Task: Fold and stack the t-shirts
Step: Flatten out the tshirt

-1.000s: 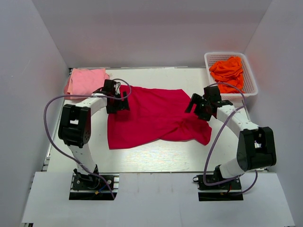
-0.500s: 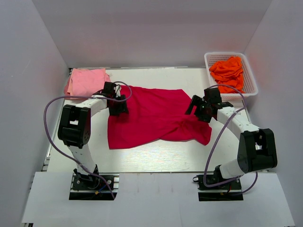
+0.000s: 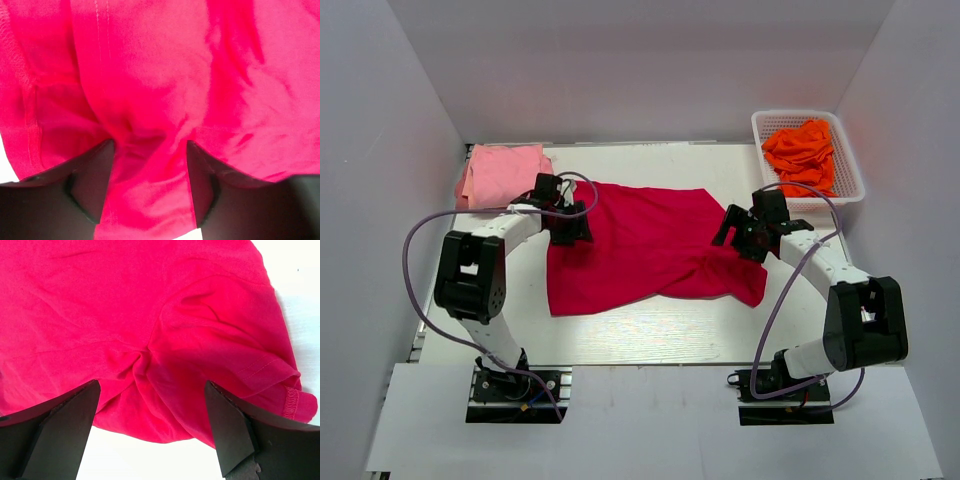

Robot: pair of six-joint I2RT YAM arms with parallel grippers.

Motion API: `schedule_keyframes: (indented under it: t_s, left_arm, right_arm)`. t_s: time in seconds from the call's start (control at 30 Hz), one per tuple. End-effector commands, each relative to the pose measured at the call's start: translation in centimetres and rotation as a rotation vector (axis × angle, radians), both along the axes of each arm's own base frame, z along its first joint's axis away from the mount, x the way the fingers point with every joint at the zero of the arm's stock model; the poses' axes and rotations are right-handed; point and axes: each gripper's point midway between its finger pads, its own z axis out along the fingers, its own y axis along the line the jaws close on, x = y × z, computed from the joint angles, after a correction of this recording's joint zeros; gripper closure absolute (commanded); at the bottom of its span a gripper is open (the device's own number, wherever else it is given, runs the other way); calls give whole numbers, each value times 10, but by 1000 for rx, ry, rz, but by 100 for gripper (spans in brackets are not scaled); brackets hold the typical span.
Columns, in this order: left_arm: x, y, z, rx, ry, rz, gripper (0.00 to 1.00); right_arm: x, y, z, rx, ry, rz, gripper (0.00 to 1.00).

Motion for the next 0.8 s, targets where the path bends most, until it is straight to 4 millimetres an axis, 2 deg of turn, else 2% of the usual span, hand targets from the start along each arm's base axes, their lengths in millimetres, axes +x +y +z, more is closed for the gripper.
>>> schedule_keyframes:
  t_s: [0.0, 0.07, 0.2, 0.27, 0.37, 0.5, 0.6, 0.7, 0.77]
  left_arm:
    - [3, 3, 26, 12, -90, 7, 28]
    - [18, 11, 31, 28, -116, 46, 27]
    - [43, 19, 24, 91, -137, 67, 27]
    - [54, 16, 24, 90, -145, 68, 27]
    - [54, 17, 13, 101, -117, 58, 28]
    - [45, 34, -4, 188, -75, 98, 28]
    - [40, 46, 5, 235, -100, 131, 28]
    - [37, 48, 8, 239, -120, 139, 28]
    - [31, 46, 2, 224, -103, 136, 28]
  right_arm:
    - [2, 4, 5, 18, -26, 20, 10]
    - [4, 3, 7, 19, -32, 19, 10]
    - [2, 2, 3, 9, -10, 21, 11]
    - [1, 0, 3, 3, -13, 16, 11]
    - [0, -3, 4, -19, -17, 13, 11]
    - [0, -4, 4, -27, -15, 11, 11]
    - [0, -3, 1, -25, -3, 11, 11]
    - [1, -2, -2, -22, 8, 18, 11]
    - [1, -2, -5, -22, 21, 16, 11]
